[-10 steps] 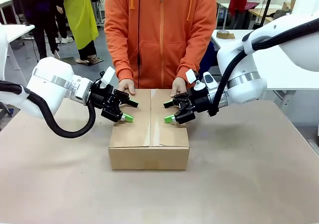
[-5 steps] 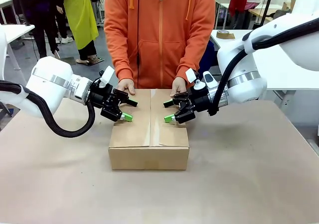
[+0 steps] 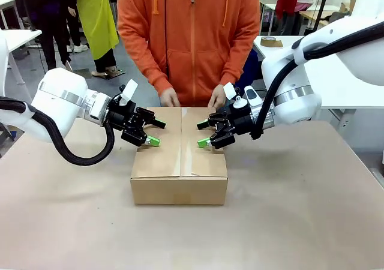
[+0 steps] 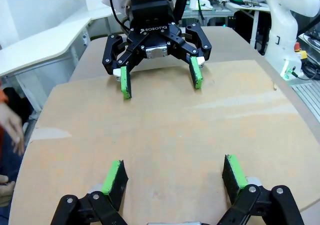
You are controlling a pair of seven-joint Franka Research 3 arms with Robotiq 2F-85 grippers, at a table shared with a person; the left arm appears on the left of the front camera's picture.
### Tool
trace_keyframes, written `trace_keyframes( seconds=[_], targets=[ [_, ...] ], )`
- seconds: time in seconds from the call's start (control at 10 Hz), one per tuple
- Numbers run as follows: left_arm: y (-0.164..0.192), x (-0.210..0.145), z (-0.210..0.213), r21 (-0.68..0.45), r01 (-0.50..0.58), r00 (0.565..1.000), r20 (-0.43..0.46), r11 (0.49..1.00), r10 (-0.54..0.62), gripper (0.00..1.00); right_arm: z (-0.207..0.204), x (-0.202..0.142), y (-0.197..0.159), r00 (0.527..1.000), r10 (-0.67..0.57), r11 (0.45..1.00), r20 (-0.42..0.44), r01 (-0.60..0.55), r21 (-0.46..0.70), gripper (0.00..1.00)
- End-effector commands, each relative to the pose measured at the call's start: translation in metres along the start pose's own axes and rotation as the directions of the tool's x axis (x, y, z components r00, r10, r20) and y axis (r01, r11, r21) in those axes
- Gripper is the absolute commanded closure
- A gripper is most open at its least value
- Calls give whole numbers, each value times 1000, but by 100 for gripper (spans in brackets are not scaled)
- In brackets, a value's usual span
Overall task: Pack the gift set into the box.
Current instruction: Press and hold the closed box until the human finishes sealing it.
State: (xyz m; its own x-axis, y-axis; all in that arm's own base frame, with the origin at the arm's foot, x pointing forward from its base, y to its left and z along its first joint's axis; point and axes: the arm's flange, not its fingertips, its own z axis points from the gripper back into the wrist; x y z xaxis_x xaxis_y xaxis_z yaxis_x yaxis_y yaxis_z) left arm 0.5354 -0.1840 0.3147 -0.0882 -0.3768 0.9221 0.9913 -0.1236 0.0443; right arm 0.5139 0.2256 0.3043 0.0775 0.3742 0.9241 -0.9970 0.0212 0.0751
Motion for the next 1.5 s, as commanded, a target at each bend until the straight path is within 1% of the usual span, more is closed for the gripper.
trace_keyframes(
  seconds=[0.0, 1.4],
  targets=[
    [-1, -1, -2, -2, 2, 1000, -2, 1000, -2, 0, 0, -3, 0, 1000, -1, 1000, -2, 1, -5, 0],
    [-1, -1, -2, -2, 2, 1000, -2, 1000, -2, 0, 0, -3, 0, 1000, -1, 1000, -2, 1, -5, 0]
  ],
)
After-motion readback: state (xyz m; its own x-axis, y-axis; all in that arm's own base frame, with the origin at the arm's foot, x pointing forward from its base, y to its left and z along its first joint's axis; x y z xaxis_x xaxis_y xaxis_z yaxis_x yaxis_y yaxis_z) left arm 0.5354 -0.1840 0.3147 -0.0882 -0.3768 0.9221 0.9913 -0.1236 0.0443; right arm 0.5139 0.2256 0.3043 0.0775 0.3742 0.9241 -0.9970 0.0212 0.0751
